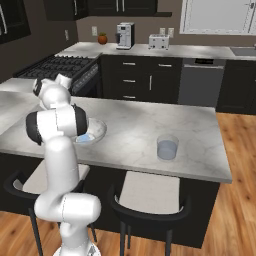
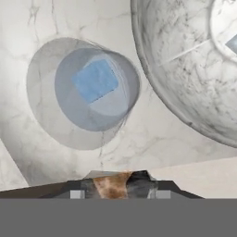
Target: There are four ice cubes in the ice bowl. Place two ice cubes in each glass of water.
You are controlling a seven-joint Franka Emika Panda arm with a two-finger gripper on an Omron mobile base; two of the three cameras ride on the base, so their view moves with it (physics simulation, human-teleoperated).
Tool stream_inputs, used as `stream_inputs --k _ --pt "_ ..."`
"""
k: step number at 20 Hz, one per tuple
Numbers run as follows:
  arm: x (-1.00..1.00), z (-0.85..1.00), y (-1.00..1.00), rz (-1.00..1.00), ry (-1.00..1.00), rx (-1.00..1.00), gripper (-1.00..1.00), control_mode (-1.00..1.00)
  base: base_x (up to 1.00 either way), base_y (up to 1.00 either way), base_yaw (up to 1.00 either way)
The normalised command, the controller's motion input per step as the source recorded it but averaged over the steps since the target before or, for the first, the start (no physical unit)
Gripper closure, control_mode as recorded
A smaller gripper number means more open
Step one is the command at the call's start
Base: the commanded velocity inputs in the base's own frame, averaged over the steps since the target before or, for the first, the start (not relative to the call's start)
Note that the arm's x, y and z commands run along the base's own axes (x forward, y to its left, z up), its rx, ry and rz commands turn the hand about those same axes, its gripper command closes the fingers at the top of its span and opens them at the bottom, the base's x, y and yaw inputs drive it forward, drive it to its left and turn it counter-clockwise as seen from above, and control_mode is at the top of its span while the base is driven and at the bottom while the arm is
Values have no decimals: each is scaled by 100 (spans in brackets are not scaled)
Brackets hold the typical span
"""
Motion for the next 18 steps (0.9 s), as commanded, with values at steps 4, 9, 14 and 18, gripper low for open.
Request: stream_inputs --k 4,9,14,18 --pt "28 -30 17 -4 0 -8 100 -100 0 0 0" --pt "21 -19 6 -4 0 -4 100 -100 0 0 0" --pt "17 0 0 -5 0 0 100 -100 0 0 0" --pt "16 -1 0 -5 0 0 100 -100 0 0 0"
